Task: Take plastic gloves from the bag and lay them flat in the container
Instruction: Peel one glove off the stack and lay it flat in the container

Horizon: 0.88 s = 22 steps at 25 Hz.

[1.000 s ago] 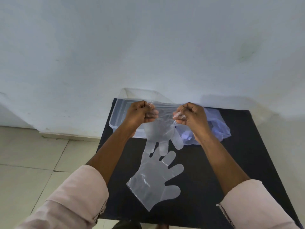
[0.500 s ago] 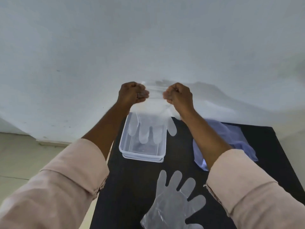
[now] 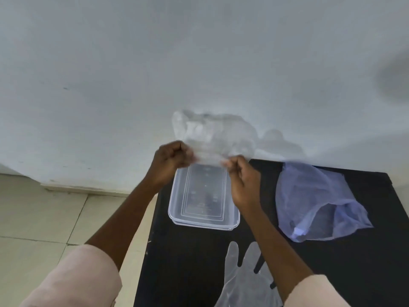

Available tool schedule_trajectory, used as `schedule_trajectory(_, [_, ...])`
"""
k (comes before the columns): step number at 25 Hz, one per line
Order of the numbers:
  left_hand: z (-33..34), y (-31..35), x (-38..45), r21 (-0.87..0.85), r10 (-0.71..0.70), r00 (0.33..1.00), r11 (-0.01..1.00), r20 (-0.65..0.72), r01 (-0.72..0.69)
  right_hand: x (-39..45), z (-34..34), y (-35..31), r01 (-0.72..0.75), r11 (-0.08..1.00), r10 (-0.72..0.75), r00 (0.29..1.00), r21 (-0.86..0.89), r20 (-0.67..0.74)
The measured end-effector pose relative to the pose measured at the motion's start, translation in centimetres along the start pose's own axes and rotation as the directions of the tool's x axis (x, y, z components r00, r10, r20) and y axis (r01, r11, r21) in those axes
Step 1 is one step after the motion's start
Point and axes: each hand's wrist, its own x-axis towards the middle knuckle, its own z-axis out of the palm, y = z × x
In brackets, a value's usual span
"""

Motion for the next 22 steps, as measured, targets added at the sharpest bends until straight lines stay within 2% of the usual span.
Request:
schedule_trajectory(1, [-0.3,-1.5,0.0,0.12,-0.035,0.999,0.992,0.005,0.034,-0.8,0.4,1.3,-0.024,0.999,0.025,0.999,-0.026,0.035])
schedule_trajectory(3, [-0.7,-3.6,0.2,0.397,-0.003,0.999,0.918,0.046,-0.015,-1.5,1.0,3.0,-0.077,0.993,0.085,0.993,-0.092,0.084])
schedule_trajectory(6, [-0.6,-4.7,0.5,0.651,0.1,0.969,0.725,0.226,-0.226,-1.9,1.6,4.1,-0.089,0.963,0.139,0.972,-0.253,0.188])
schedule_trajectory(8, [-0.3,-5.3,0.6,0.756,0.076,0.931,0.563,0.356,-0.335,-2.0,1.8,4.5,-0.078,0.922,0.187,0.948,-0.38,0.259])
schedule_trajectory(13, [0.0,-6.7,0.8,0.824,0.053,0.877,0.317,0.478,-0.469,-1.8,2.2,4.7,0.083,0.806,0.23,0.869,-0.586,0.438])
schedule_trajectory(17, [0.0,-7.8,0.8,0.812,-0.129,0.803,0.033,0.581,-0.582,-1.5,2.2,4.6,0.2,0.736,0.27,0.789,-0.647,0.552])
schedule_trajectory(19, [0.0,-8.2,0.7,0.788,-0.182,0.777,-0.02,0.603,-0.616,-1.5,2.2,4.6,0.294,0.682,0.279,0.741,-0.669,0.611])
schedule_trajectory(22, [-0.3,-8.4,0.6,0.745,-0.222,0.735,-0.052,0.641,-0.665,-1.5,2.2,4.6,0.385,0.613,0.375,0.627,-0.69,0.683])
